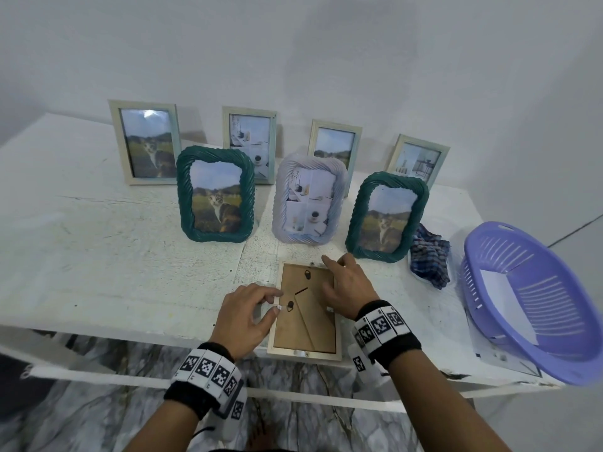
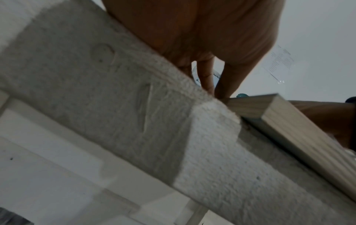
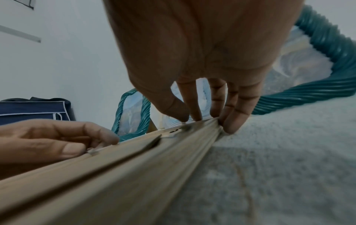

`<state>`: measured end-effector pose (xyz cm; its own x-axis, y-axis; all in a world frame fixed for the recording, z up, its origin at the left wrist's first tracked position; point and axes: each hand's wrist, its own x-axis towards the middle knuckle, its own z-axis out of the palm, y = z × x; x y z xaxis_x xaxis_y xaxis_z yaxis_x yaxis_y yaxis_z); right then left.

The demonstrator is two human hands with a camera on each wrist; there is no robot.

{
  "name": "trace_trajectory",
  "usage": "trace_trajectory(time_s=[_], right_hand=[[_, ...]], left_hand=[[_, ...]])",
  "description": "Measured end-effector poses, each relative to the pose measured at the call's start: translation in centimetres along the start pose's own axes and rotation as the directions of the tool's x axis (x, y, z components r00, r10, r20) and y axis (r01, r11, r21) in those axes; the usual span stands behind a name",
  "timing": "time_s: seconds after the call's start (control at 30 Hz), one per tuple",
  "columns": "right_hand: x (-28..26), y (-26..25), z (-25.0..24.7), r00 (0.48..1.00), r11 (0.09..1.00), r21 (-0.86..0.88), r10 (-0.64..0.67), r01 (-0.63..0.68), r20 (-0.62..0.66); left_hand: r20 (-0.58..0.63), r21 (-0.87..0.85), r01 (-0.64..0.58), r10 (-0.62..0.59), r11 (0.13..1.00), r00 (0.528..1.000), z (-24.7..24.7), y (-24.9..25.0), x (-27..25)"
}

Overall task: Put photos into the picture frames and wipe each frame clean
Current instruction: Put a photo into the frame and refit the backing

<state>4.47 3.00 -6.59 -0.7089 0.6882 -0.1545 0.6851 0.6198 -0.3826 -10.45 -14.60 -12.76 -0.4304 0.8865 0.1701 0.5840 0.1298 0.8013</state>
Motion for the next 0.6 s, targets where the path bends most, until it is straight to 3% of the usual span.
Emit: trace_trajectory(time_s=[0.47, 0.6], right_hand=[[-2.1, 0.3, 0.6, 0.999, 0.997, 0.071, -0.042, 0.040, 0.034], [-3.5, 0.0, 0.3, 0.999, 0.986, 0.164, -0.033, 0.026, 0.039]], left_hand=[[-0.006, 0.013, -0.006, 0.006, 1.000, 1.000, 0.1, -0.1, 0.1], [-0.002, 0.030, -0.011, 0.011, 0.999, 1.000, 0.1, -0.1, 0.1]])
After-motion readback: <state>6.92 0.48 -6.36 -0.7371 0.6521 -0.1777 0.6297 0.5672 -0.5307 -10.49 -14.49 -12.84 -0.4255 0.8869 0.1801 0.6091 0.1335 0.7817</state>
